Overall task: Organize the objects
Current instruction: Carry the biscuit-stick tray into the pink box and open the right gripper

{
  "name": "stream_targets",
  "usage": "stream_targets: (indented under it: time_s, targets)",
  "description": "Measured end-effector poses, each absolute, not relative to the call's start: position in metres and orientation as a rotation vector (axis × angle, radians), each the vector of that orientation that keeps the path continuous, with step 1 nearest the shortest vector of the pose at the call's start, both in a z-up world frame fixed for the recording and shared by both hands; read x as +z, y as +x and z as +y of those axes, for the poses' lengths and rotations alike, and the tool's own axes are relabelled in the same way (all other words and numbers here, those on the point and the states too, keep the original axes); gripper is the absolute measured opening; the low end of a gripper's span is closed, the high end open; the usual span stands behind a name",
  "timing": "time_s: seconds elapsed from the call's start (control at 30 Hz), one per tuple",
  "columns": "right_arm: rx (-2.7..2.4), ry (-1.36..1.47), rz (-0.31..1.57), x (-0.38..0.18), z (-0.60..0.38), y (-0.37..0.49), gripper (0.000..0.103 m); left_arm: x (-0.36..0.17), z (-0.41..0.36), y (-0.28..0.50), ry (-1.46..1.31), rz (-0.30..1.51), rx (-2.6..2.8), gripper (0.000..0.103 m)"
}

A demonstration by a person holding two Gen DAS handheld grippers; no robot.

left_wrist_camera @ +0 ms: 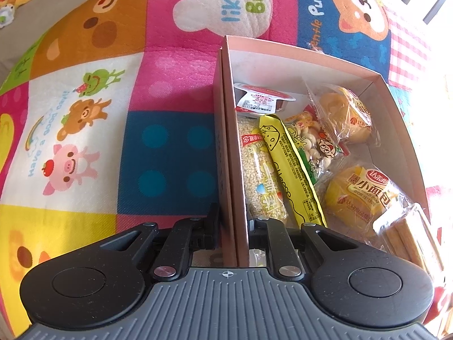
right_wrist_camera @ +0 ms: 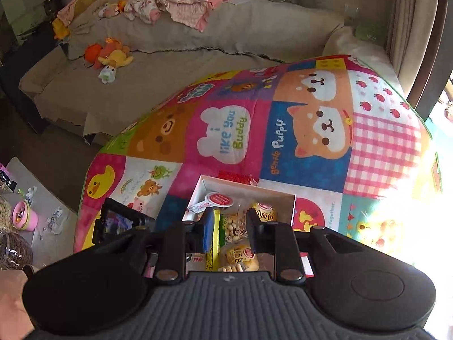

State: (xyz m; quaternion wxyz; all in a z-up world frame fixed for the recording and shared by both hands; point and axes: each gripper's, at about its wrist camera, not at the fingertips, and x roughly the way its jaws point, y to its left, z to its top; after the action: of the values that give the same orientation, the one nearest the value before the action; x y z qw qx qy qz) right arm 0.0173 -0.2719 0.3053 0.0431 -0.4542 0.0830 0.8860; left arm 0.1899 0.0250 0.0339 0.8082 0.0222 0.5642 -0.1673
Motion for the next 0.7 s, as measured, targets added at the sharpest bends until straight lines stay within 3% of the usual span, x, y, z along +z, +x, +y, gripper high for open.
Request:
stream_targets:
  time_s: [0.2,0.27,0.33,0.43,0.57,0.7]
  targets:
    - [2.627,-1.445,0.25,0.279,-0.255,0.014,0.027,0.034,0.025,0.19,0.042,1.209,-0.354,0.016]
    - [2.584,-1.499,0.255,0.262,-0.251,0.017,0.036,0.034,0.025,0.189,0.042,1.207,-0.356,0.016]
    - [2.536,-1.553,0.268,0.241,-0.248,0.021,0.057,0.034,0.026,0.188,0.043,1.205,-0.358,0.016]
    - [2.464,-1.681,0.351,0.202,-0.251,0.031,0.066,0.035,0.026,0.188,0.04,1.206,-0.357,0.017]
    - [2.336,-1.849,0.505,0.141,-0.266,0.04,0.066,0.034,0.027,0.188,0.035,1.204,-0.355,0.017]
    - [2.319,-1.896,0.482,0.097,-0.288,0.033,0.066,0.034,0.026,0.188,0.037,1.205,-0.356,0.017]
